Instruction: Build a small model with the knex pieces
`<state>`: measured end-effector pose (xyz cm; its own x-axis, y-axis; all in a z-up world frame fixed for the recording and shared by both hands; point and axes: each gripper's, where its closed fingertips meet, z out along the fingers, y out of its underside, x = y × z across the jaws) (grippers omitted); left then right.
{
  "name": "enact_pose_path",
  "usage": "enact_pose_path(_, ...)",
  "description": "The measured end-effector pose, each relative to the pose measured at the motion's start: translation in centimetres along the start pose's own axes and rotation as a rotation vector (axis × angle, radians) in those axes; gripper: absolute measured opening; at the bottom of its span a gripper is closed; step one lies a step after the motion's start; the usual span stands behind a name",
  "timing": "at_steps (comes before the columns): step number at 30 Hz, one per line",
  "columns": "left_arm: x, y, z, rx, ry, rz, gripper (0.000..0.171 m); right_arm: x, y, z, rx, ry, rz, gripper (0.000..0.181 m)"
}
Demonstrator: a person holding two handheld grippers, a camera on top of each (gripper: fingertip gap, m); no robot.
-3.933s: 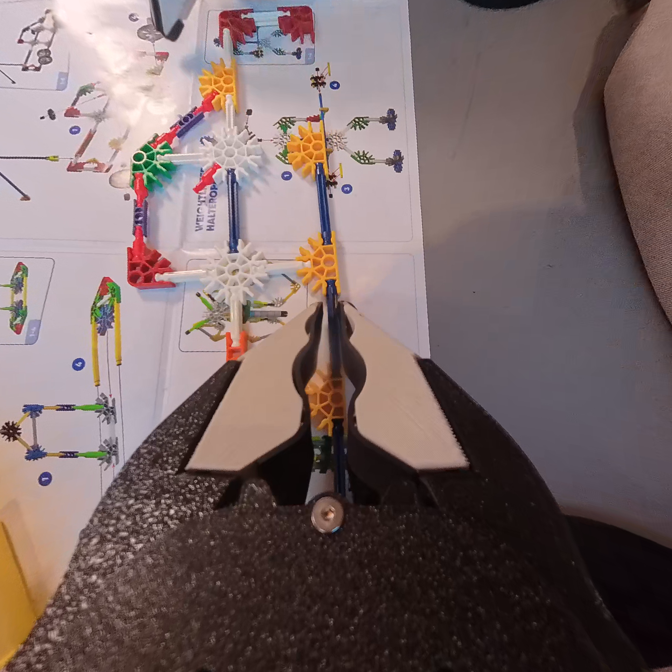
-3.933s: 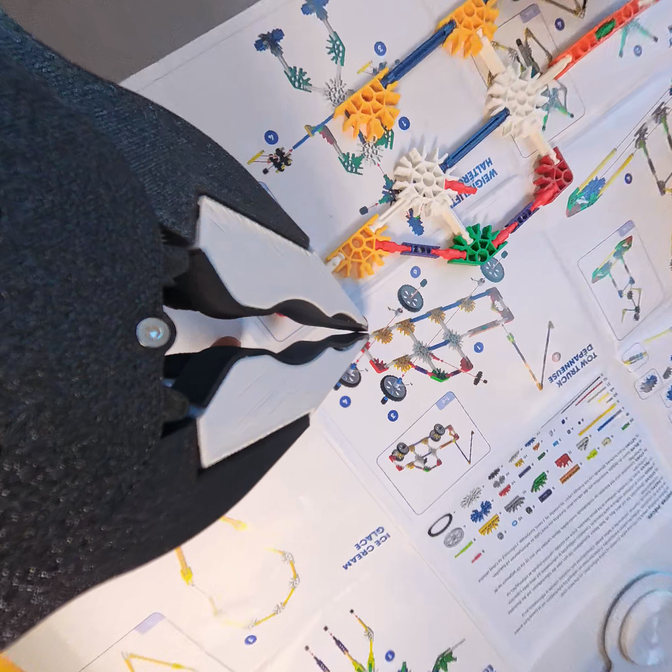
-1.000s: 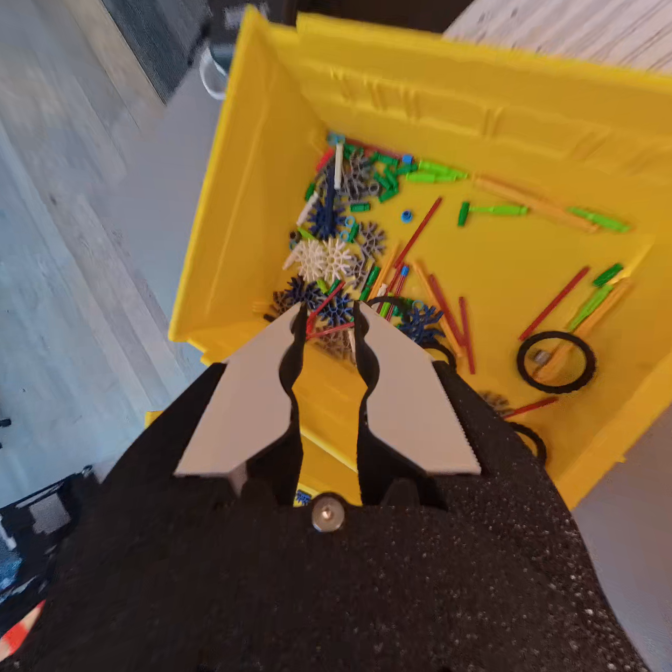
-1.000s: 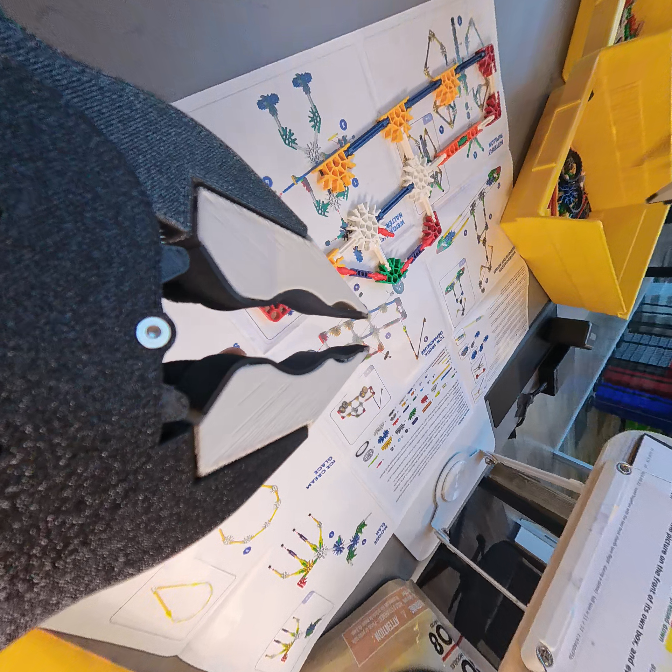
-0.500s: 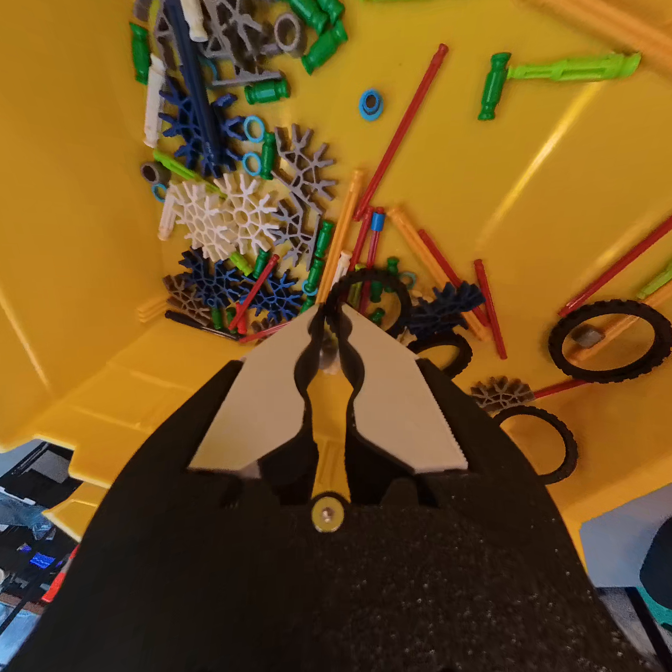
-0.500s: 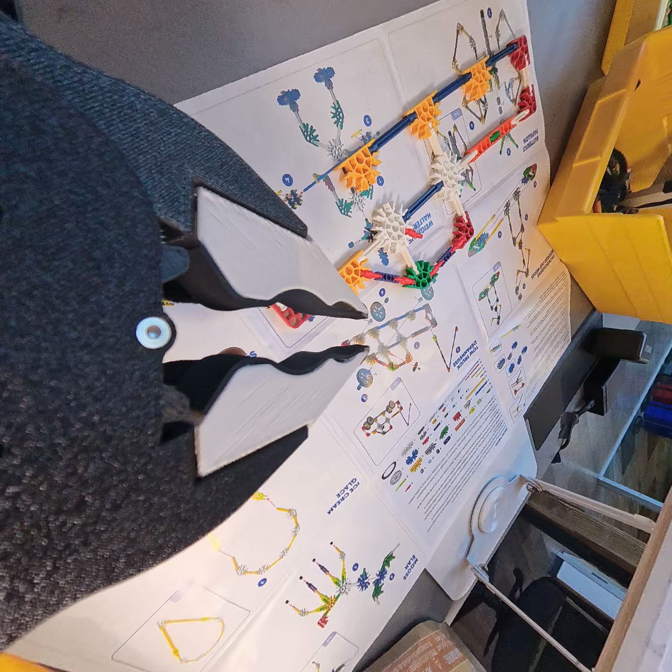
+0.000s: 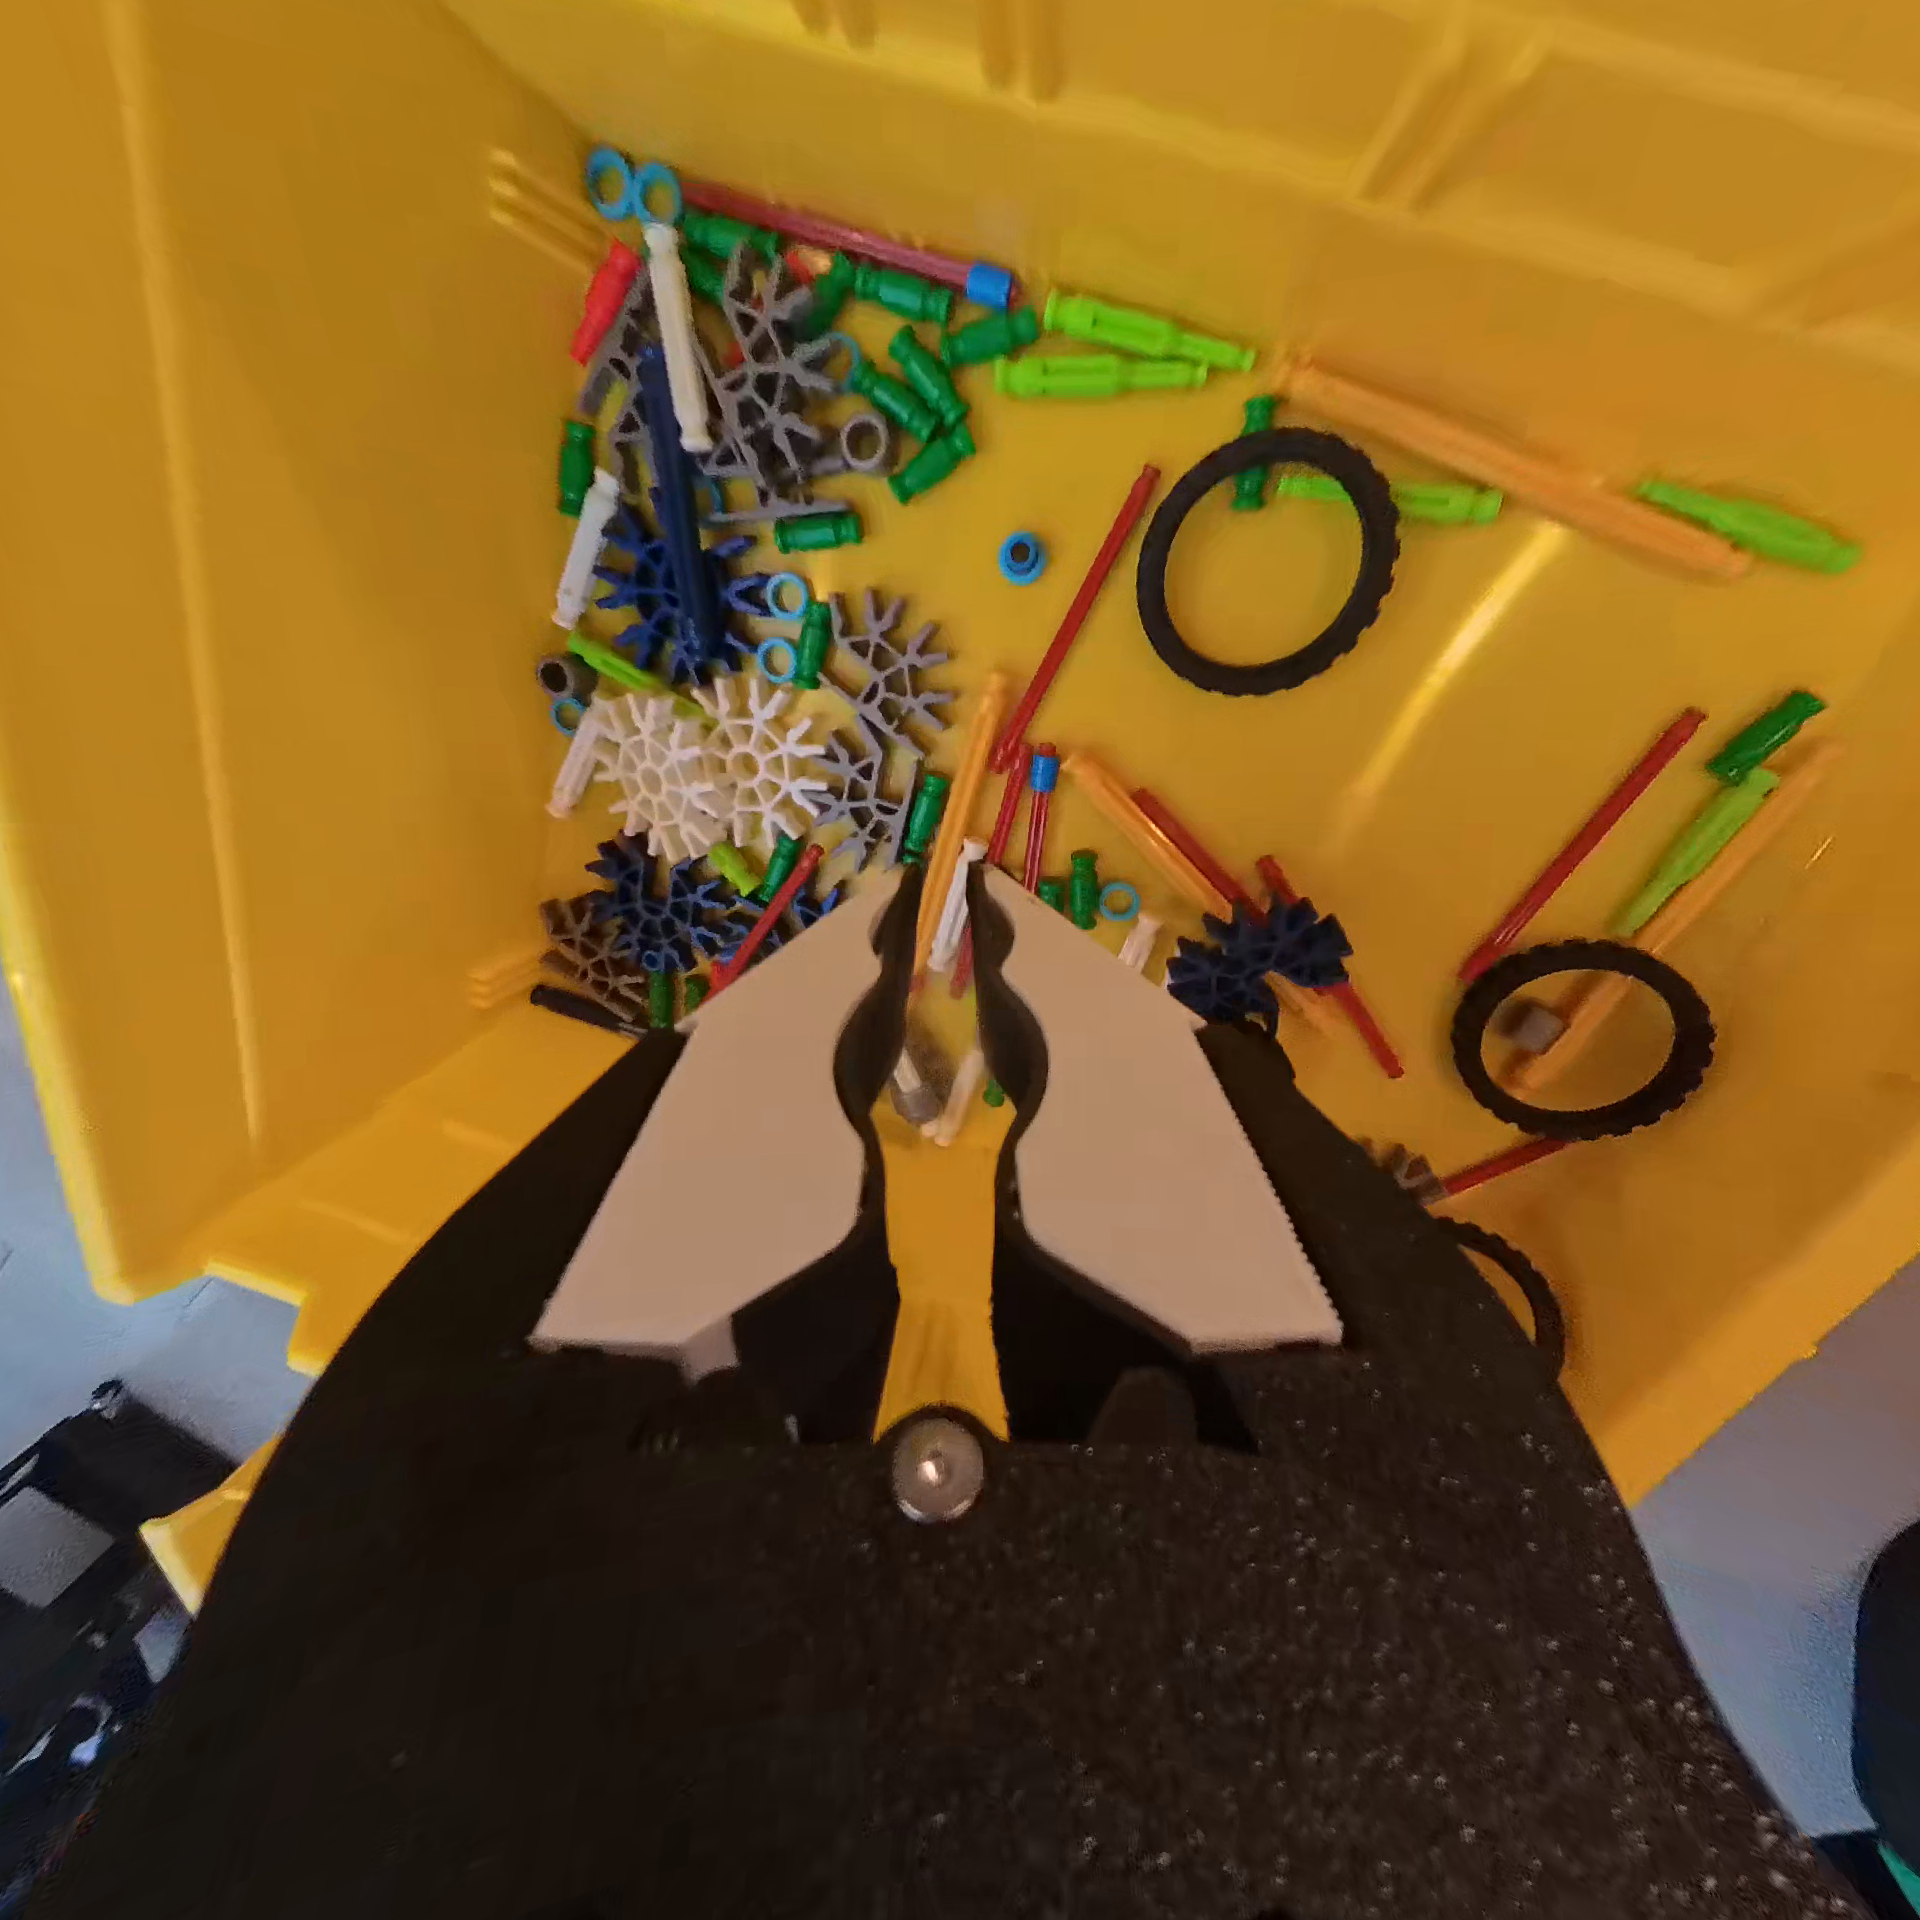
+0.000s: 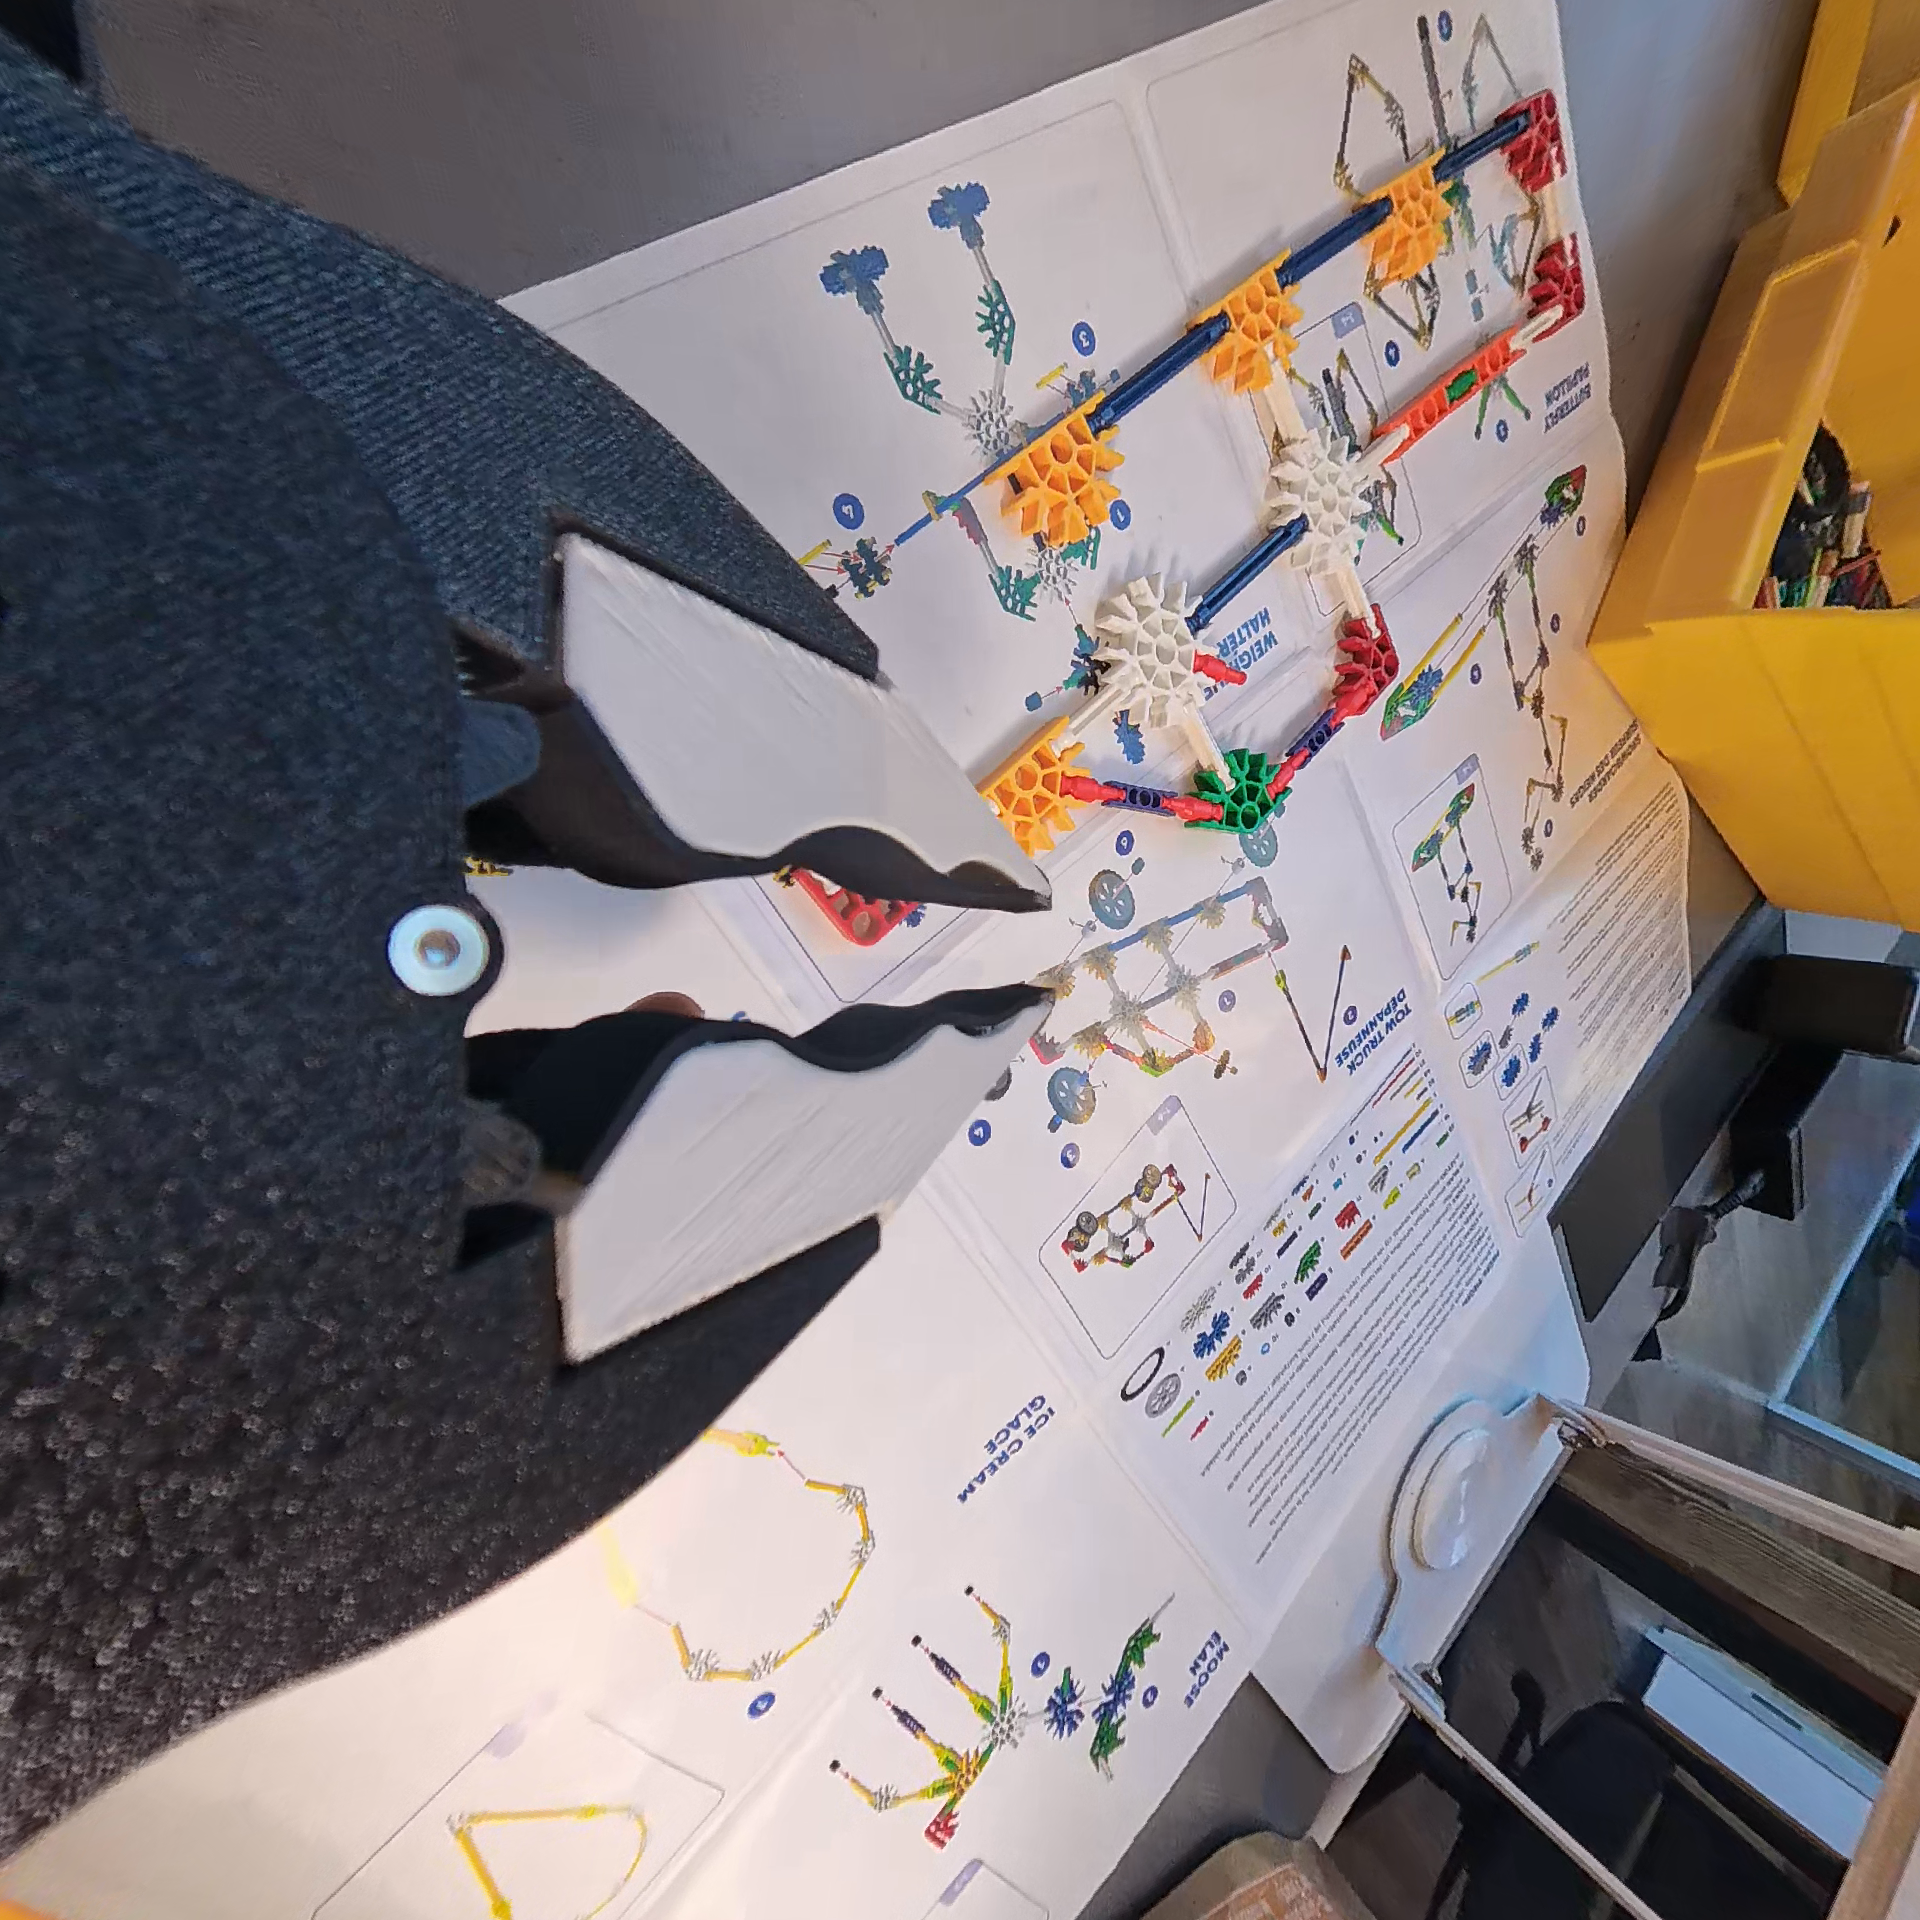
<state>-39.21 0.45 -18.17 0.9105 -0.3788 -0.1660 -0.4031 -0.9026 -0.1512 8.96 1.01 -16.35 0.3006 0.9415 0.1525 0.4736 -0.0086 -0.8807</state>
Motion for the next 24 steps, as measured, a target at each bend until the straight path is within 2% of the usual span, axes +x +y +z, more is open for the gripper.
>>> enact_pose_path(2,0.6,0.9,0.7,-0.052,0.02,0.03,0.0,-0.1,0.3,0.1,-0.011,-0.004,-0.001,0.013)
enact_pose_path(9,-0.2,2.1,2.0,-0.146,-0.021,0.076,0.0,-0.2,0.7,0.4,-0.03,-0.011,0.002,0.013)
enact_pose_path(24,0.7,2.9,2.3,-0.182,0.038,0.099,0.007,-0.3,1.0,0.5,-0.044,-0.025,0.005,0.013)
